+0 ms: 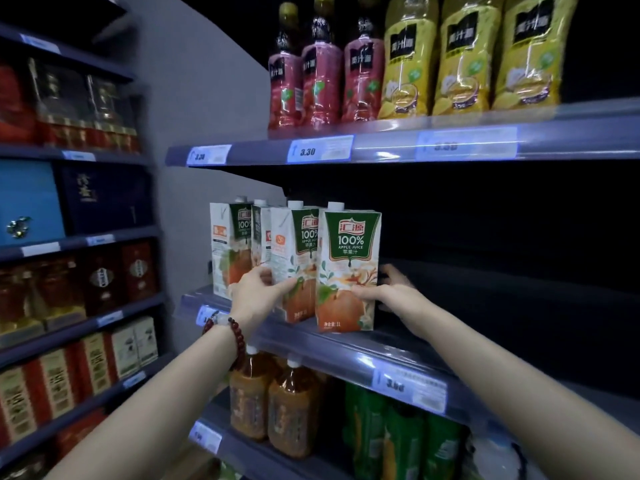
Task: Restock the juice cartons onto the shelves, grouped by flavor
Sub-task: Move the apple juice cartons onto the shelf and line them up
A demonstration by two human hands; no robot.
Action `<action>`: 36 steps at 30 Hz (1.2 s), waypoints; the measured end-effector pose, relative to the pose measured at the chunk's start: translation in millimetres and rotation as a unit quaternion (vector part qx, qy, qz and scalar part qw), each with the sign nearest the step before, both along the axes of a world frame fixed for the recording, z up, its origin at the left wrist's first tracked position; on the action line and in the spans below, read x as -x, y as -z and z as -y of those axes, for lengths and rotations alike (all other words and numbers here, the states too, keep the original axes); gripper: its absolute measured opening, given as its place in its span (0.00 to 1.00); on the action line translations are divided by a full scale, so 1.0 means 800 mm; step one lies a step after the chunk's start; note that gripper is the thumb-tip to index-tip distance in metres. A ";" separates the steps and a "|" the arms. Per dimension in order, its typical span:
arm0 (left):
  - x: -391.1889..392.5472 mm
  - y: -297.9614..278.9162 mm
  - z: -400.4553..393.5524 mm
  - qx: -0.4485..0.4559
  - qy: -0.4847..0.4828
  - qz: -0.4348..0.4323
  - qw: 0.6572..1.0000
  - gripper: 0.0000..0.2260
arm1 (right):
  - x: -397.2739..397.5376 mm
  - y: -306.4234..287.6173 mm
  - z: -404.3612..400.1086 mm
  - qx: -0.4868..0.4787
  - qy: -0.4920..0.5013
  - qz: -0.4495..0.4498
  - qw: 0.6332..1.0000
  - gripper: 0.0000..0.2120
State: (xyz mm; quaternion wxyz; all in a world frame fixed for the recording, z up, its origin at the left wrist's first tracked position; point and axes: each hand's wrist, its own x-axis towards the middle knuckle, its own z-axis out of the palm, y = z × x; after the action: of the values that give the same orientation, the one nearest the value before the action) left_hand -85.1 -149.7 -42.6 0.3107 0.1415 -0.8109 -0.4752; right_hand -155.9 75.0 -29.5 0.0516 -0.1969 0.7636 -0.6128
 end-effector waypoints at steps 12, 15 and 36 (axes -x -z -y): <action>0.021 0.008 -0.002 0.014 0.012 -0.056 0.998 0.20 | -0.009 0.005 0.015 0.059 0.036 -0.031 0.997 0.30; 0.026 0.011 -0.013 -0.021 0.005 -0.074 0.997 0.27 | -0.012 0.009 0.017 0.083 0.071 -0.022 0.994 0.29; 0.038 0.014 -0.061 -0.245 0.339 -0.148 0.896 0.36 | -0.092 0.018 -0.080 0.115 0.283 -0.190 0.933 0.31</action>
State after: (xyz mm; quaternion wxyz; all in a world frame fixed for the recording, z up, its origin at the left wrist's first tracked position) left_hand -115.8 -100.7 -53.8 0.2029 -0.1425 -0.6122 -0.7508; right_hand -82.1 138.9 -43.6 -0.2929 -0.0898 0.7077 -0.6366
